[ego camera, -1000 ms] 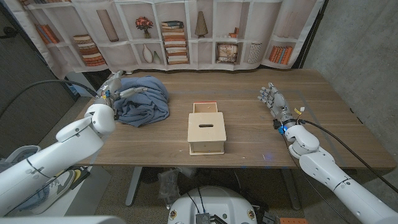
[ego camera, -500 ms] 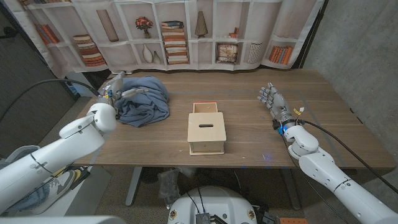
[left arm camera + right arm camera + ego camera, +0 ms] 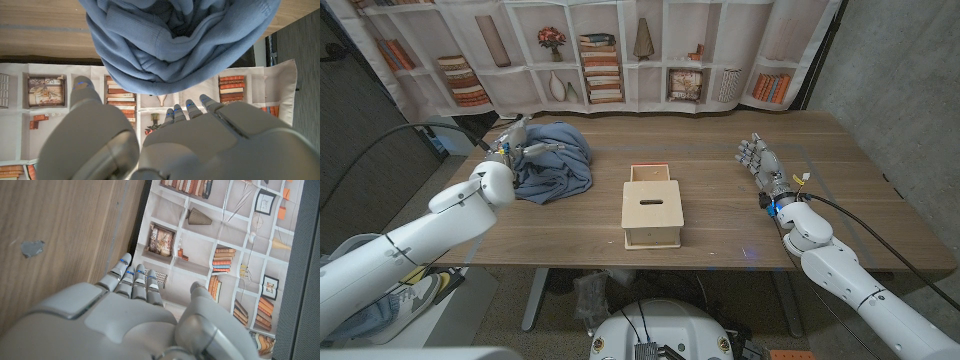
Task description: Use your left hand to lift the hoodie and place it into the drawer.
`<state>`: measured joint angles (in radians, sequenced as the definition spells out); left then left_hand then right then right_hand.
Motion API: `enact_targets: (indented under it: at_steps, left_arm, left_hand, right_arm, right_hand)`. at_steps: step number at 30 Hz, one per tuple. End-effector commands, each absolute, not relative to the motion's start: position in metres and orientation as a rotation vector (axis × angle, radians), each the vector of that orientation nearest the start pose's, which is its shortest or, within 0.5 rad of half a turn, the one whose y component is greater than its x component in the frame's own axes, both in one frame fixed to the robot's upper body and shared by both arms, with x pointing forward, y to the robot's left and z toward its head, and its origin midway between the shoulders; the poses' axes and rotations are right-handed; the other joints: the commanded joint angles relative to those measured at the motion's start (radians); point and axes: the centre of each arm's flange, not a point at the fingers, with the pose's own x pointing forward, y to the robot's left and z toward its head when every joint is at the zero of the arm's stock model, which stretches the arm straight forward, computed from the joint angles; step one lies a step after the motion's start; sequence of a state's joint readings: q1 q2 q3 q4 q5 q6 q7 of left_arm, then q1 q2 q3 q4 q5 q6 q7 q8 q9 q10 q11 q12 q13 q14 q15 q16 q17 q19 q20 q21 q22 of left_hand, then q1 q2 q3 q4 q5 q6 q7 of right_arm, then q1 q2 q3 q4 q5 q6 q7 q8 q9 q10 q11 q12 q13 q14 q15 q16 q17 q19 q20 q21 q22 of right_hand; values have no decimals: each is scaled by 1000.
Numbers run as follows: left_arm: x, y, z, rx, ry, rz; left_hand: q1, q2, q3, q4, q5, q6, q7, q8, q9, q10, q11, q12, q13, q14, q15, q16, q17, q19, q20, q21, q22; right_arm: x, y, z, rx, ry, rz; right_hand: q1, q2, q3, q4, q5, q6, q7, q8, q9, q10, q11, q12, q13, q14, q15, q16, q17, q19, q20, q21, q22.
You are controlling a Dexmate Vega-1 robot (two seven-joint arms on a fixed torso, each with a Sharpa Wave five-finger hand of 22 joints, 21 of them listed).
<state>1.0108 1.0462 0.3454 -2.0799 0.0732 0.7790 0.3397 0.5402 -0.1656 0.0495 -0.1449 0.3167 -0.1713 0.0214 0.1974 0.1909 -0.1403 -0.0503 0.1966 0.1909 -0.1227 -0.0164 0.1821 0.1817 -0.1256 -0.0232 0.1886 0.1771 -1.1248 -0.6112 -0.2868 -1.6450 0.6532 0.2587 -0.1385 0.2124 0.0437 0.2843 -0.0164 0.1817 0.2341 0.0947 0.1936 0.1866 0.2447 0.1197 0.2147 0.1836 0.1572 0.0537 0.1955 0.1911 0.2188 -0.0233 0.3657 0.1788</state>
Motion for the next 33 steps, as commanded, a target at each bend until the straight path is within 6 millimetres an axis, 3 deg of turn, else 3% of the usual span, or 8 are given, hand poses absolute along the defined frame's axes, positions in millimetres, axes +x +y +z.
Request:
enact_targets:
  at_steps: [1,22,27,33]
  left_arm:
    - [553,362,34,1124,-284,445]
    - [565,374,19,1099,-221,417]
    - [568,377,15,1090,-210,403]
    - [573,380,13,1088,-198,396]
  left_hand:
    - [13,2,-9,-2,4,-54,-5,4,2,0,-5,10,2,-2,-3,7,3,-6,-1,7,2]
    - [23,5,-21,0,7,-59,-4,2,2,-8,-2,8,2,-9,-3,5,3,-2,1,9,2]
    - [35,8,-29,-1,10,-62,-4,1,2,-12,-3,7,2,-9,-5,6,3,35,34,21,0]
    - [40,8,-32,-1,12,-62,-5,2,2,-13,-2,7,2,-10,-4,5,2,40,40,20,-1]
  right_arm:
    - [584,-285,-61,54,-580,148]
    - [589,-276,-62,55,-573,156]
    - [590,-276,-61,55,-572,156]
    - [590,-275,-61,55,-574,157]
  right_hand:
    - [-5,3,0,-5,4,2,4,1,1,-4,2,-2,2,2,4,0,3,9,3,-2,6]
    - [-5,3,-1,-7,4,2,4,1,1,-3,3,-2,2,3,5,0,3,8,6,-8,6]
    - [-5,3,-2,-8,4,2,3,1,1,-2,1,-2,2,2,6,0,3,9,7,-9,6]
    - [-6,3,-2,-8,4,2,4,1,1,-3,1,-2,2,2,5,0,3,10,7,-10,6]
